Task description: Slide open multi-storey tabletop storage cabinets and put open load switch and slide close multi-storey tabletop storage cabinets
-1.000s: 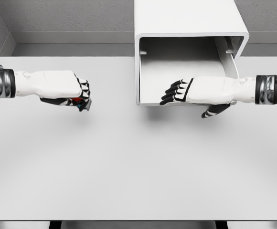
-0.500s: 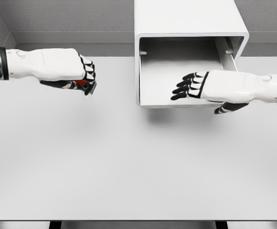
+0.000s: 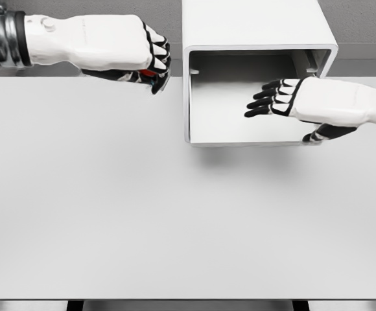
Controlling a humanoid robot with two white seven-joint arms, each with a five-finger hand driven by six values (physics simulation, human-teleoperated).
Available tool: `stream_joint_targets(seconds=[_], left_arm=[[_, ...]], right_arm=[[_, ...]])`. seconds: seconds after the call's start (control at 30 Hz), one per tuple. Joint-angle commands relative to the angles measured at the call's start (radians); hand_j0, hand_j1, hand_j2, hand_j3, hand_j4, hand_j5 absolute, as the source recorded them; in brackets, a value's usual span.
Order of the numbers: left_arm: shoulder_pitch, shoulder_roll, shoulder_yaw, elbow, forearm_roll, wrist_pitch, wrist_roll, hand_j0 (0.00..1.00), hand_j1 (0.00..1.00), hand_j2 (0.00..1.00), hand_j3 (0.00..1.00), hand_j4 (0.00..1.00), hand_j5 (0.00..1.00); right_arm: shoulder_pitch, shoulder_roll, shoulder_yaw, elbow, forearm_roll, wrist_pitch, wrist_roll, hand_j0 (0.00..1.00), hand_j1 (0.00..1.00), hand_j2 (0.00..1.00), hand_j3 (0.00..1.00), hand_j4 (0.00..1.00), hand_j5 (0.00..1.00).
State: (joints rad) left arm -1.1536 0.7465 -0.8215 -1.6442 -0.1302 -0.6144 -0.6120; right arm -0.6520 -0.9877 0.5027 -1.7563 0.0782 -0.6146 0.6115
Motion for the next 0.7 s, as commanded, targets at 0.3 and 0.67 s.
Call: stream_joint_targets(seconds=[0.3,0.67], left_arm=[[-0.026,-0.137,-0.004,-0.003,-0.005,0.004,0.001,0.32,0.32,0.32,0.32,0.32,0.32],[-0.018,-0.375,-0.077,0.018,-0.210,0.004,0.001,0.33,0.33,0.33,0.33,0.33,0.33]], right_arm=[[0.302,-0.141,-0.509,0.003,-0.186,0.004,-0.001,1.00,1.00,1.00,1.00,1.00,1.00],[0.948,-0.135,-0.946,-0.002,-0.183,0.004,-0.001,0.48,0.48,0.48,0.48,0.48,0.48]])
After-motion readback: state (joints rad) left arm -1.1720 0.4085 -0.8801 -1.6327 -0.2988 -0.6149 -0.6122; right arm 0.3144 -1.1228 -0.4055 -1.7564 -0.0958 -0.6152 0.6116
